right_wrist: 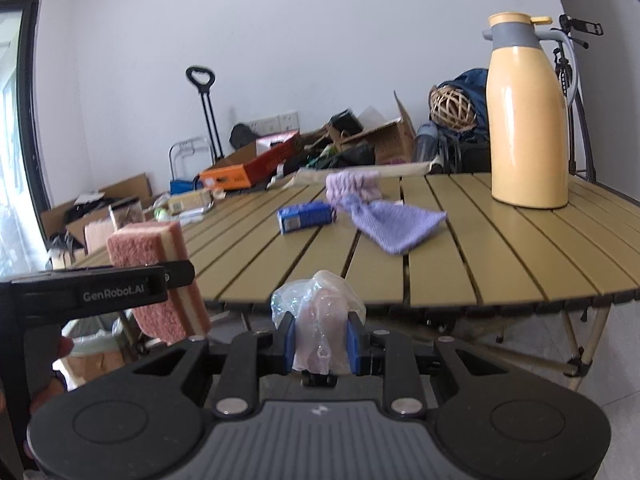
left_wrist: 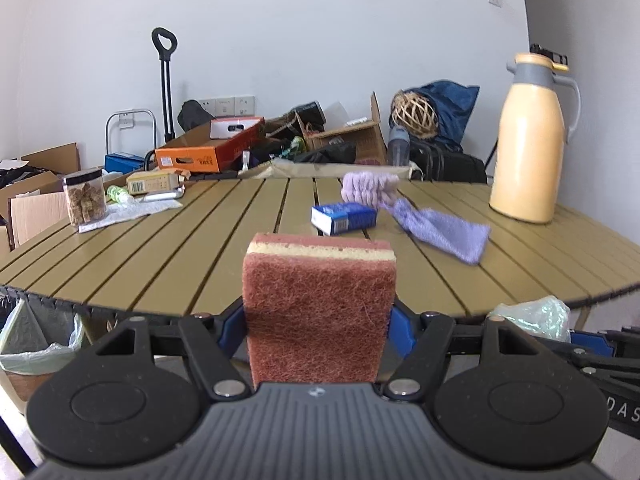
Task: Collect trash
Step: 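Carry the pink sponge and clear plastic bag down over the black bin, then open the right gripper over the bin to drop the plastic bag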
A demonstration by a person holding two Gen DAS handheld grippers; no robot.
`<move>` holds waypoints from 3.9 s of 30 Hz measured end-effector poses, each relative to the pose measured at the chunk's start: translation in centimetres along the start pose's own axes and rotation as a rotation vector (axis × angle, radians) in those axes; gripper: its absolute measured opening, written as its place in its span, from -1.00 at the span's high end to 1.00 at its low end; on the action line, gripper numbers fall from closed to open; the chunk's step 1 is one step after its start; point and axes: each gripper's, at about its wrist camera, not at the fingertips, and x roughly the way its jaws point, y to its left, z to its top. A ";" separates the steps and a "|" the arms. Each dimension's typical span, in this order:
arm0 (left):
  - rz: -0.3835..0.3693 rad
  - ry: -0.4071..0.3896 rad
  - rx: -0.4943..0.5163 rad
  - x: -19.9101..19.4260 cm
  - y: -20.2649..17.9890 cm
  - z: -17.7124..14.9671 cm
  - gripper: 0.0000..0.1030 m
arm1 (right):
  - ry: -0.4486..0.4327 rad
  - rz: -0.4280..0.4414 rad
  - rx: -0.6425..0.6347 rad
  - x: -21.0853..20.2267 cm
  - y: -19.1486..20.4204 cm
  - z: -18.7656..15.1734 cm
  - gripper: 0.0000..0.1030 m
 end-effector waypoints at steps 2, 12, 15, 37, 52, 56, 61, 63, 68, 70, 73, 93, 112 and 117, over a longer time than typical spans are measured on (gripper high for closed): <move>-0.002 0.015 0.013 -0.4 -0.1 -0.7 -0.37 | 0.016 0.003 -0.008 -0.3 0.3 -0.6 0.53; -0.019 0.091 0.084 -2.6 -0.6 -4.2 -0.37 | 0.095 0.019 -0.028 -1.8 1.6 -3.0 0.53; -0.024 0.119 0.098 -3.3 -0.5 -5.3 -0.37 | 0.128 0.023 -0.025 -2.1 1.8 -3.8 0.53; 0.049 0.512 0.069 -0.5 2.3 -11.3 -0.37 | 0.438 -0.025 -0.016 -0.3 1.9 -9.3 0.53; 0.131 0.714 -0.022 2.8 4.9 -13.9 -0.36 | 0.665 -0.088 0.008 2.8 0.7 -12.7 0.53; 0.154 0.725 -0.031 3.1 5.2 -14.0 -0.36 | 0.686 -0.096 0.006 3.2 0.6 -13.1 0.53; 0.203 0.747 -0.043 3.8 6.2 -14.4 -0.36 | 0.701 -0.096 0.012 3.7 0.5 -13.1 0.53; 0.219 0.755 -0.061 4.1 6.8 -14.4 -0.36 | 0.702 -0.089 0.022 4.1 0.5 -13.0 0.53; 0.240 0.760 -0.087 4.7 7.5 -14.3 -0.36 | 0.679 -0.054 0.013 4.6 1.2 -12.2 0.53; 0.243 0.764 -0.086 4.9 7.6 -14.3 -0.36 | 0.668 -0.048 0.001 5.0 1.6 -11.7 0.53; 0.247 0.774 -0.087 5.1 7.5 -14.5 -0.36 | 0.652 -0.037 -0.001 5.8 2.1 -10.8 0.53; 0.293 0.796 -0.120 7.2 8.4 -14.5 -0.36 | 0.708 -0.067 0.014 15.4 3.8 -9.4 0.53; 0.304 0.799 -0.132 9.1 8.6 -14.1 -0.36 | 0.804 -0.101 0.030 18.8 3.7 -10.8 0.11; 0.306 0.797 -0.131 9.1 8.7 -14.1 -0.36 | 0.811 -0.111 0.030 18.8 3.8 -10.8 -0.97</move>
